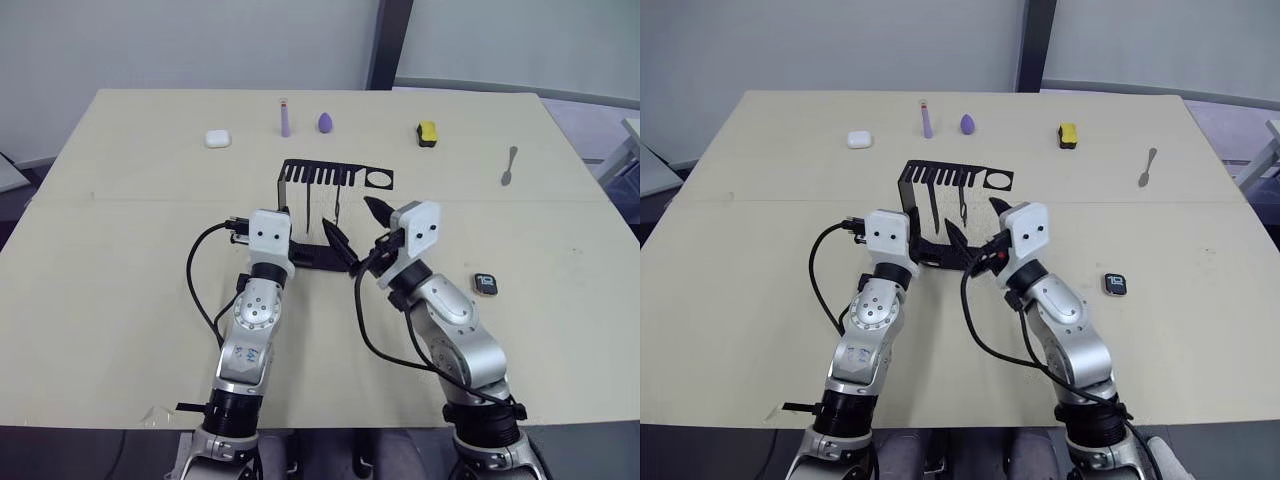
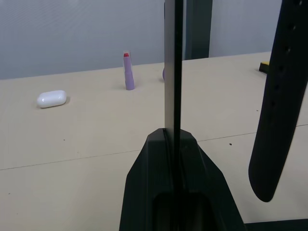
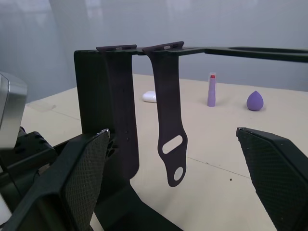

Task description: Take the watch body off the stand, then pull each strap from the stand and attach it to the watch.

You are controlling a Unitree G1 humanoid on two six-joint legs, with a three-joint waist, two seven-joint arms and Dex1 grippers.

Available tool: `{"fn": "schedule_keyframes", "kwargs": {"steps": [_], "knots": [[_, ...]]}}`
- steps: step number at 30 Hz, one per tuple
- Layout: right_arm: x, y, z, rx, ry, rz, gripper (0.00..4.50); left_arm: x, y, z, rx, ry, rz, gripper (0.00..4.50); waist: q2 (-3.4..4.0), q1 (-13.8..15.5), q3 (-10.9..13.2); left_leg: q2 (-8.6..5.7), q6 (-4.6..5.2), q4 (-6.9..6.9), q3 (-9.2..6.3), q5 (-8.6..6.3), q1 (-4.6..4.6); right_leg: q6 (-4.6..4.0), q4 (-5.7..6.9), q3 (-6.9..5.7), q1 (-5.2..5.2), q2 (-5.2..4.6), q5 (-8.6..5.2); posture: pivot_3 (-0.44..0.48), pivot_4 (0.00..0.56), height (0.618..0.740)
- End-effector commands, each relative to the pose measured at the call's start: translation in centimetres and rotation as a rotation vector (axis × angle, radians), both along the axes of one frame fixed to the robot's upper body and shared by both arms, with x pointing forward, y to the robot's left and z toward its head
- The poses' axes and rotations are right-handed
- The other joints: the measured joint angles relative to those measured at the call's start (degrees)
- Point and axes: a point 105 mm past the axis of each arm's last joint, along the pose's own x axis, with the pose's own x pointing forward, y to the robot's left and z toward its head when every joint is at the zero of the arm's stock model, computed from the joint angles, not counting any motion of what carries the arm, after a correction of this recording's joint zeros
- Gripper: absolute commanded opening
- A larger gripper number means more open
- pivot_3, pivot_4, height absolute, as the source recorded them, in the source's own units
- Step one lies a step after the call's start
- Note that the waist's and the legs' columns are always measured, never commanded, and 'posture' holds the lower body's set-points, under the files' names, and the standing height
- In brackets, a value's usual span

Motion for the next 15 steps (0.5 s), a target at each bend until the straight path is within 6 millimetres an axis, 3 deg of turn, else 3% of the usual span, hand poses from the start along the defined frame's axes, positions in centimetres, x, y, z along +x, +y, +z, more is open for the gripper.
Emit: {"fn": "schedule_keyframes", "kwargs": {"steps": [1, 15], "knots": [[0.5, 0.2, 1.3, 0.004, -0.045, -0.021, 4.5, -0.2, -0.7, 1.0, -0.009, -0.034, -0.009, 0.05, 0.0, -0.1, 0.0, 0.0, 0.0, 0.0, 0.0, 0.0, 0.0, 0.0, 0.0, 0.0, 0.0, 0.0, 0.0, 0.0, 0.15, 0.74], [2.3, 0.7, 0.9, 0.022, -0.028, -0.084, 4.5, -0.6, -0.8, 1.4, -0.008, -0.052, -0.014, 0.05, 0.0, -0.5, 0.0, 0.0, 0.01, 0.0, 0.0, -0.01, -0.02, 0.0, 0.0, -0.11, 0.0, -0.03, 0.0, 0.0, 0.15, 0.74]]}}
